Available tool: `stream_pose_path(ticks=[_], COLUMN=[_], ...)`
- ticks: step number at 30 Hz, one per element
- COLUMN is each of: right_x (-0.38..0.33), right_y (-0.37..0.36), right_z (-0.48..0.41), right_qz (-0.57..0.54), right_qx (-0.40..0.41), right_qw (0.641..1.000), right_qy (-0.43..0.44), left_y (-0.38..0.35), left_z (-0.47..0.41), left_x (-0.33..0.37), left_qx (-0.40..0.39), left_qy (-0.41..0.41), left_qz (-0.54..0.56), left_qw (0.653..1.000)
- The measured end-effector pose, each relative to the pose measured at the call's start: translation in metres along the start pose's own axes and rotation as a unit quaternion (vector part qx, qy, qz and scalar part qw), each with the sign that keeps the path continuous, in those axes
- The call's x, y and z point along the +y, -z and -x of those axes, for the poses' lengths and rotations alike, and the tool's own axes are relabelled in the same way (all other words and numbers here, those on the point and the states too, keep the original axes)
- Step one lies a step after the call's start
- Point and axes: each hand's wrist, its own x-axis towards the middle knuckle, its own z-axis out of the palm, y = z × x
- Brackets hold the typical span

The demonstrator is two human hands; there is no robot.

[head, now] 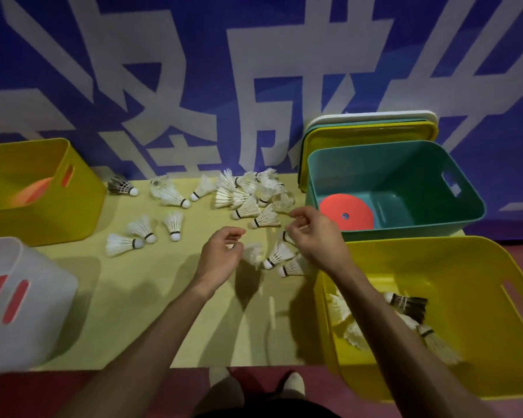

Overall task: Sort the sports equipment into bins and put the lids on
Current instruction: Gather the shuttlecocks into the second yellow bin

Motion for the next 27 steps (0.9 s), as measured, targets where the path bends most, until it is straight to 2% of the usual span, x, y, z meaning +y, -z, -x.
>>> stream_pose_path(ticks=[4,8,10,16,19,23,27], right_x=[-0.002,0.016,0.028,0.050,0.052,0.052,0.050], right_y=[-0.060,-0.096,-0.106,-0.131,-0.141,-0.151,-0.160], right_z=[-0.019,-0.032,-0.035,-0.047,-0.051,-0.050,-0.048], right_qz=[0.025,0.021,0.036,0.087,0.136,0.177,0.148], right_qx=[-0.036,-0.011,0.005,-0.016,-0.046,-0.027,-0.025], right_qw=[0.996,0.982,0.976,0.955,0.949,0.947,0.955], right_qy=[-0.075,-0.190,-0.213,-0.284,-0.281,-0.265,-0.257], left_y=[0.014,0.014,0.010,-0.005,-0.010,-0.008,0.000], left_z=[-0.028,-0.056,-0.068,-0.096,-0.102,-0.101,-0.098], left_x=[-0.035,-0.064,-0.075,-0.107,-0.120,-0.131,-0.138], left_qx=[0.003,-0.082,-0.128,-0.229,-0.234,-0.192,-0.172], left_qy=[0.019,0.030,0.014,-0.059,-0.120,-0.200,-0.249], left_qz=[-0.117,-0.185,-0.198,-0.242,-0.312,-0.346,-0.385], left_qw=[0.993,0.979,0.972,0.941,0.913,0.896,0.872])
